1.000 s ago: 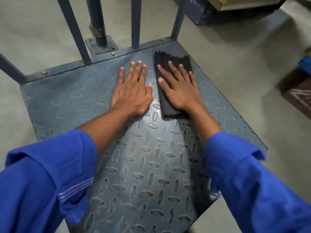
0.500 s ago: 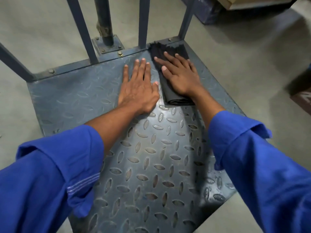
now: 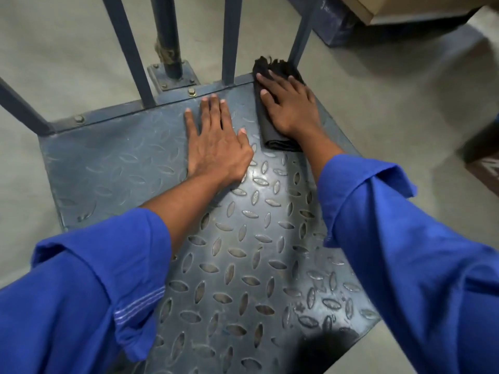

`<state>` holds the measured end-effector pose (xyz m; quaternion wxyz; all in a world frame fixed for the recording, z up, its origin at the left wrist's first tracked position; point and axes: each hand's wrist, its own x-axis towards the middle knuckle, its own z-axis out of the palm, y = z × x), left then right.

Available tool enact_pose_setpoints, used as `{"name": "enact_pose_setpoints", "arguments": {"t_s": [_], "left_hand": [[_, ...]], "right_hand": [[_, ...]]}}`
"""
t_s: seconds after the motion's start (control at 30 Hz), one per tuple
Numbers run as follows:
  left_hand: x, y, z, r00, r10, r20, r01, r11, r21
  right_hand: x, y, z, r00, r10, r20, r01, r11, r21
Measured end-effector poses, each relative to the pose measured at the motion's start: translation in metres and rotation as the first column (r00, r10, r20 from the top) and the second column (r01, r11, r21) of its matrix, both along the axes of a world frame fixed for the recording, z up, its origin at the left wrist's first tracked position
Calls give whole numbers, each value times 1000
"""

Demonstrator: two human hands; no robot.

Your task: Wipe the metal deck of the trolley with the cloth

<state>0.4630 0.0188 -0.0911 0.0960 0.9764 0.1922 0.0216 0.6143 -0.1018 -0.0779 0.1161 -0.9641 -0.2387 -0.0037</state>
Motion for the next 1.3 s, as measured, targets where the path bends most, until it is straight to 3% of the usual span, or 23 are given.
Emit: {"name": "enact_pose_setpoints", "arguments": {"t_s": [0.07, 0.2, 0.23, 0.4, 0.6, 0.77, 1.03, 1.17, 1.3], "left_hand": [[1, 0, -1, 1000, 5, 4, -5, 1000, 16], [2, -1, -1, 1000, 7, -3, -6, 1000, 27], [2, -1, -1, 1000, 10, 0, -10, 1000, 25], [2, 0, -2, 1000, 10, 17, -10, 1000, 28], [4, -1, -1, 1000, 5, 12, -5, 1000, 28], [3, 0, 0, 1000, -2, 7, 2, 1000, 22], [-1, -2, 7, 999, -42, 2, 42, 999, -16], [-15, -5, 8, 987, -160, -3, 159, 987, -15], [-29, -8, 8, 972, -235, -15, 235, 972, -9]], "right_hand": [[-11, 17, -3, 997, -71, -11, 71, 997, 6], [-28, 16, -7, 976, 215, -20, -215, 976, -16], [-21, 9, -6, 975, 221, -19, -221, 975, -8], [-7, -1, -11, 990, -140, -30, 140, 990, -5], [-18, -21, -9, 990, 135, -28, -137, 989, -56], [10, -10, -1, 986, -148, -81, 142, 987, -74], [-79, -25, -6, 998, -15, -57, 12, 999, -52], [-120, -44, -10, 991, -127, -52, 127, 992, -8], [-172, -59, -15, 937, -346, -40, 347, 937, 31]]}}
